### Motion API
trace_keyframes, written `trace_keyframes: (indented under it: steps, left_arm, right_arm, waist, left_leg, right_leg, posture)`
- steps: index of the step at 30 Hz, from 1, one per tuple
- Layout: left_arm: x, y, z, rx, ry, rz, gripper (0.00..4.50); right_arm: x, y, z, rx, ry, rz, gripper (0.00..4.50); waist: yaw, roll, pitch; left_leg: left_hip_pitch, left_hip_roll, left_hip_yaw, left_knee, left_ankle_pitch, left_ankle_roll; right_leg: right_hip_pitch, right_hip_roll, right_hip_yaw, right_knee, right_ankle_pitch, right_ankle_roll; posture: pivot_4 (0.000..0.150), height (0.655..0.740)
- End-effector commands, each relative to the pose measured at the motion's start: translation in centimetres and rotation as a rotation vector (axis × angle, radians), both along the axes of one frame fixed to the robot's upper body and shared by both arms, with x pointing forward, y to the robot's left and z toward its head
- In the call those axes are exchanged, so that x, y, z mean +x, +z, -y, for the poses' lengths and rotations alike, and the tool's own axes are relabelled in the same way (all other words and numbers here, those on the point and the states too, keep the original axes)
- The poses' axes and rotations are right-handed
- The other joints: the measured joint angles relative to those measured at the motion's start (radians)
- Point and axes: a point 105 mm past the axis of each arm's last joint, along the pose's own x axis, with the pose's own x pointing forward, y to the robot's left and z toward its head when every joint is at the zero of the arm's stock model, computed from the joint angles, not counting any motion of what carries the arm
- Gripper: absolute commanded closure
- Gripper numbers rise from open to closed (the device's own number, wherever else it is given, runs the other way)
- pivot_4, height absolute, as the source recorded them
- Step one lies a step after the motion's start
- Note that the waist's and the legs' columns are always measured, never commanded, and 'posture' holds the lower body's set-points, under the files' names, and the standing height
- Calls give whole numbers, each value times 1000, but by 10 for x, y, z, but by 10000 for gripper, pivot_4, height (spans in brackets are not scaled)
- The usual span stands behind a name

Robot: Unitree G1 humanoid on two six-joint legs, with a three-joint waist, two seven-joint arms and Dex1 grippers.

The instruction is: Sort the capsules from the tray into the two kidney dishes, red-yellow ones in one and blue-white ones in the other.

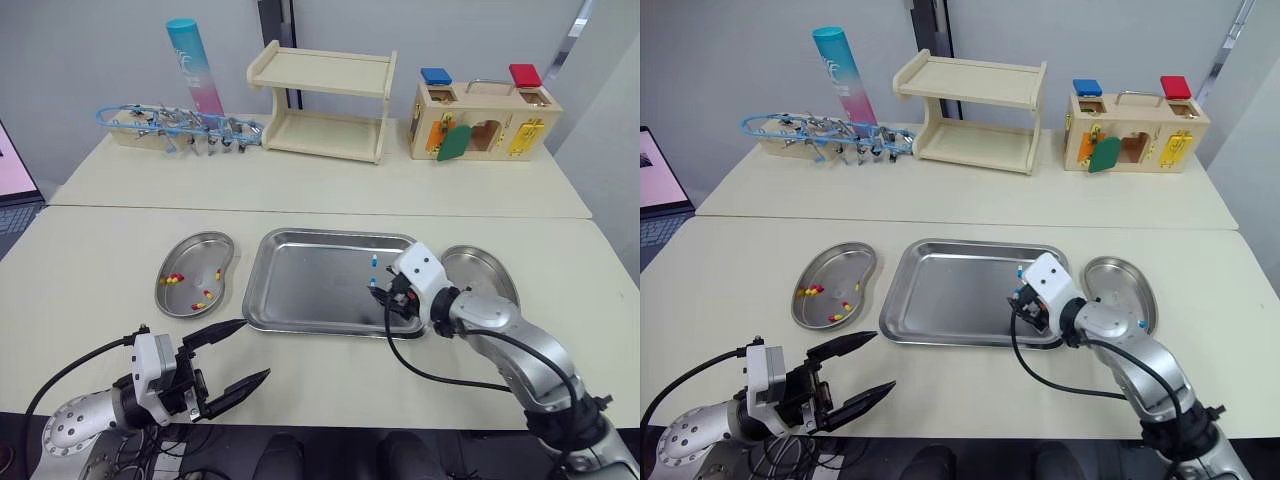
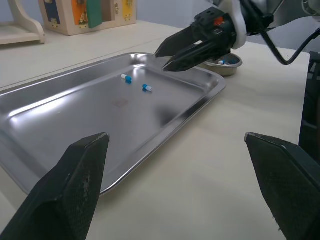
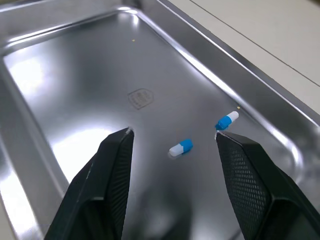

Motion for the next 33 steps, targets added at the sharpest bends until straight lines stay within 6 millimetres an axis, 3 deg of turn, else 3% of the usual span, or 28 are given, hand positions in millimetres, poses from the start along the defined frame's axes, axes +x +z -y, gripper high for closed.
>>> trace_keyframes:
  steps: [1, 9, 19, 23, 31, 33]
  left_arm:
    - [-4, 3, 5, 8, -25, 32, 0]
    - [-5, 0, 6, 14, -24, 35, 0]
    - [-7, -5, 7, 11, -12, 41, 0]
    - [-6, -6, 7, 12, -10, 43, 0]
    - [-5, -7, 7, 14, -7, 47, 0]
    - [-5, -6, 7, 13, -10, 50, 0]
  right_arm:
    - [9, -3, -5, -20, -60, 10, 16247]
    - [14, -15, -20, -16, -78, -17, 16247]
    - [17, -32, -14, -20, -129, -92, 16247]
    - [17, -35, -9, -47, -127, -88, 24112]
    - [15, -32, -11, -72, -85, -36, 44840]
    - [13, -23, -15, -59, -53, 5, 44840]
  waist:
    - [0, 0, 0]
    - [-1, 0, 0]
    - [-2, 0, 0]
    - [-2, 0, 0]
    - [-2, 0, 0]
    - [-2, 0, 0]
  left_leg:
    - [0, 0, 0, 0, 0, 0]
    - [-1, 0, 0, 0, 0, 0]
    - [0, 0, 0, -1, 0, 0]
    - [0, 0, 0, 0, 0, 0]
    - [0, 0, 0, -1, 0, 0]
    - [0, 0, 0, -1, 0, 0]
  right_leg:
    - [0, 0, 0, 0, 0, 0]
    - [-1, 0, 0, 1, 0, 0]
    - [-1, 0, 0, 1, 0, 0]
    - [-1, 0, 0, 1, 0, 0]
    - [-1, 0, 0, 1, 0, 0]
    - [-1, 0, 0, 0, 0, 0]
  posture:
    - [1500, 7400]
    - [1500, 7400]
    - [1500, 7400]
    - [1500, 7400]
    - [1500, 7400]
    - [1500, 7400]
